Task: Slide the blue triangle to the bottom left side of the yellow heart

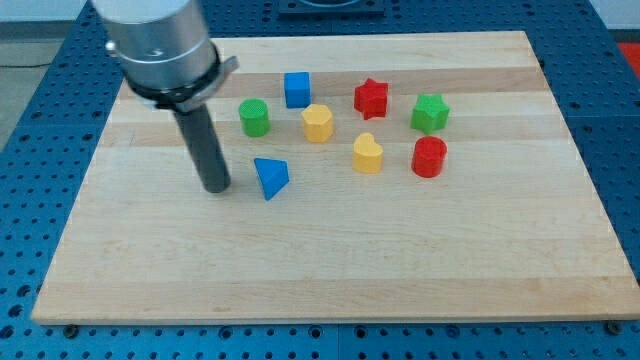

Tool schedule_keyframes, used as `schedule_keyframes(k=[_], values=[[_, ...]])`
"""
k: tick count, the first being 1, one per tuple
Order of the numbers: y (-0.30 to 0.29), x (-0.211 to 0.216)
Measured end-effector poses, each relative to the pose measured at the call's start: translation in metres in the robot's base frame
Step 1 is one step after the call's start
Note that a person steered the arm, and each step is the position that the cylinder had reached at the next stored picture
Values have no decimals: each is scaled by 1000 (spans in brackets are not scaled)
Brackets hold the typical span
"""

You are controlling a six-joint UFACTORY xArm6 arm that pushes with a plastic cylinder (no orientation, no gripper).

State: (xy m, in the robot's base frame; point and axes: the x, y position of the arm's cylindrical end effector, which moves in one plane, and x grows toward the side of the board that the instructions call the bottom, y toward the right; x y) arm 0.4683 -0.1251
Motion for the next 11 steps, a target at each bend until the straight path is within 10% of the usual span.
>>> schedule_keyframes(k=[11], values=[[112,-10]])
